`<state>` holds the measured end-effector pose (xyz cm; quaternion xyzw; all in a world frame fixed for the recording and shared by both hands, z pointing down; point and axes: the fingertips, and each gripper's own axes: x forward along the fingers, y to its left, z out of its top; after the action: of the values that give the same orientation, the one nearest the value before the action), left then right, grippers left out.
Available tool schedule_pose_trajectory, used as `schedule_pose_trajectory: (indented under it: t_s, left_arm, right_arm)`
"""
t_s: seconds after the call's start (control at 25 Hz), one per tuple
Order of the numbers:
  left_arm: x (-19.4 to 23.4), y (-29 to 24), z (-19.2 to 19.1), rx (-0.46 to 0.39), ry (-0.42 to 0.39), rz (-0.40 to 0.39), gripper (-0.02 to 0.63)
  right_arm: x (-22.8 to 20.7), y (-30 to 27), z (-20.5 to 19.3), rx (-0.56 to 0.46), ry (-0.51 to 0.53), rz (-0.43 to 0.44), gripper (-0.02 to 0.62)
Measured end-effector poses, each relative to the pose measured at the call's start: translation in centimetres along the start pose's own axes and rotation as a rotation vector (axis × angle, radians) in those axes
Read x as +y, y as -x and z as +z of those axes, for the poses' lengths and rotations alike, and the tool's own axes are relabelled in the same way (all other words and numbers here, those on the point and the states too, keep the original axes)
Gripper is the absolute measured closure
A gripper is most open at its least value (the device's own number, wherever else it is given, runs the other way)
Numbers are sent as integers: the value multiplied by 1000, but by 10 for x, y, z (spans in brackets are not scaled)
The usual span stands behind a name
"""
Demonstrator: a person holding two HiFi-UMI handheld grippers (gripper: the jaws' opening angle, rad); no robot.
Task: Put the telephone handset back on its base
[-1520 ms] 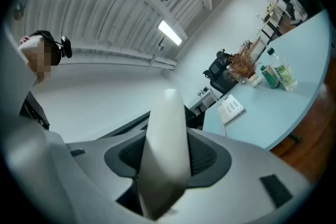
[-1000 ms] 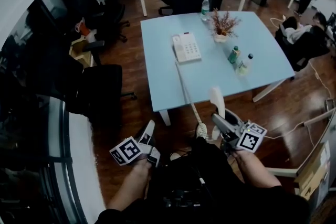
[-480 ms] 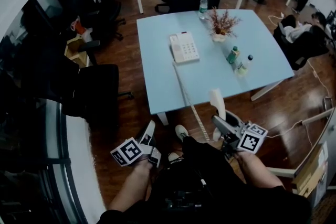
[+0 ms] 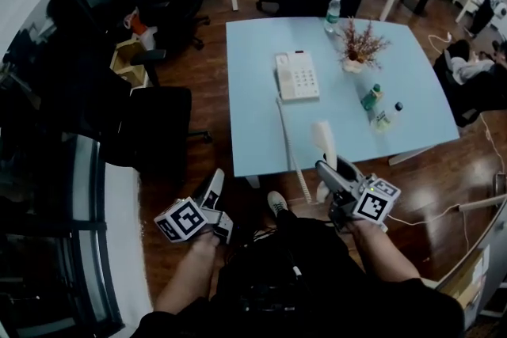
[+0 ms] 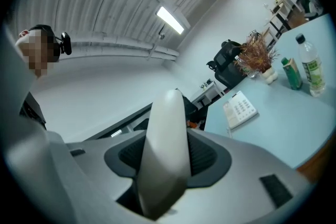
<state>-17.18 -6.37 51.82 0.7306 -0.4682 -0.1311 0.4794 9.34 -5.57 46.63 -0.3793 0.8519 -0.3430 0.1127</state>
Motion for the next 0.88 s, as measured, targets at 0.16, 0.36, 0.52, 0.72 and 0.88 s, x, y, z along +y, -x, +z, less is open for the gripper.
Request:
schedule_pose_trajectory:
  t_s: [0.16,0.36,0.52,0.72,0.88]
  left_arm:
    - [-5,-16,12,-4,-34,6,606]
    - [-14,-46,18,22,-94,8,606]
    - [-22,-70,26,42,-159,13,606]
    - [-26,-93,38,35,-218,35,606]
    - [-22,-94,52,-8,-229,69,606]
  right_arm:
    - [-16,-17,15,-20,-15,20,365]
    - [-48,-41,32,0,-15,-43,365]
    - [-72,-64,52,11,-6,-83,365]
    - [-107,-101,73,53,8,-110,365]
    - [-148,-145,80,98,-10,-151,365]
